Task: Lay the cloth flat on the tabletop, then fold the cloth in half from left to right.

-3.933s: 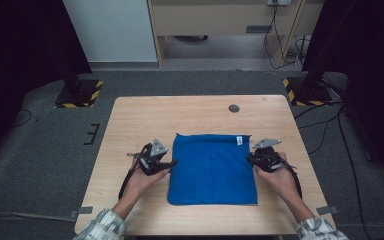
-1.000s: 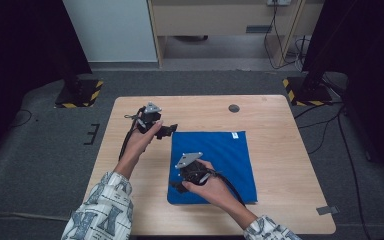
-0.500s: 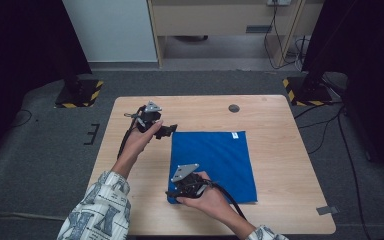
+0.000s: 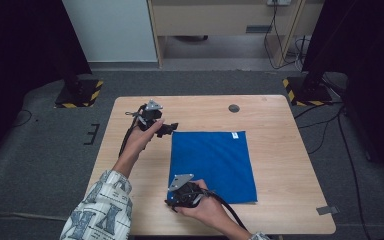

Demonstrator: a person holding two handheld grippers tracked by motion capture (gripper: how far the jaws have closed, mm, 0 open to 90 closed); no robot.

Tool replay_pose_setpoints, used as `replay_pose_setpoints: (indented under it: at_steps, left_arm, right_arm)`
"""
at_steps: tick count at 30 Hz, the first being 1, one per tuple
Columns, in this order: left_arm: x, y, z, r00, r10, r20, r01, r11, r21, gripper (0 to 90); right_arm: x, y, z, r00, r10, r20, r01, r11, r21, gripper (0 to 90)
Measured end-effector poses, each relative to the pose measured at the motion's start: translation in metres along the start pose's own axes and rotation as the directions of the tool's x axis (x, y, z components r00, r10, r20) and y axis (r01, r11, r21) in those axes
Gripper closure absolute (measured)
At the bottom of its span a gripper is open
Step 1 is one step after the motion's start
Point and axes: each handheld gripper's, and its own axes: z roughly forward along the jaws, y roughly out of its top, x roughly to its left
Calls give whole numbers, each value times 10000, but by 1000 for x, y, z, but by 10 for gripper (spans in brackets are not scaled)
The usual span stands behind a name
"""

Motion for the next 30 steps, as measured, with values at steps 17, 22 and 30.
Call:
replay_pose_setpoints:
  at_steps: [17,22,30]
  left_arm:
    - [14,-21,43,9987,-376,-357,412,9933,1081,384]
    - [15,-29,56,9990,-395,-229,425,9874,1521,447]
    - [13,-36,68,9992,-378,-160,401,9817,1863,517]
  right_arm:
    - [-2,3,3,9992,299,283,-291,9992,-281,858]
    - [0,4,2,9991,325,283,-317,9991,-283,858]
    - [0,4,0,9991,348,234,-340,9988,-353,858]
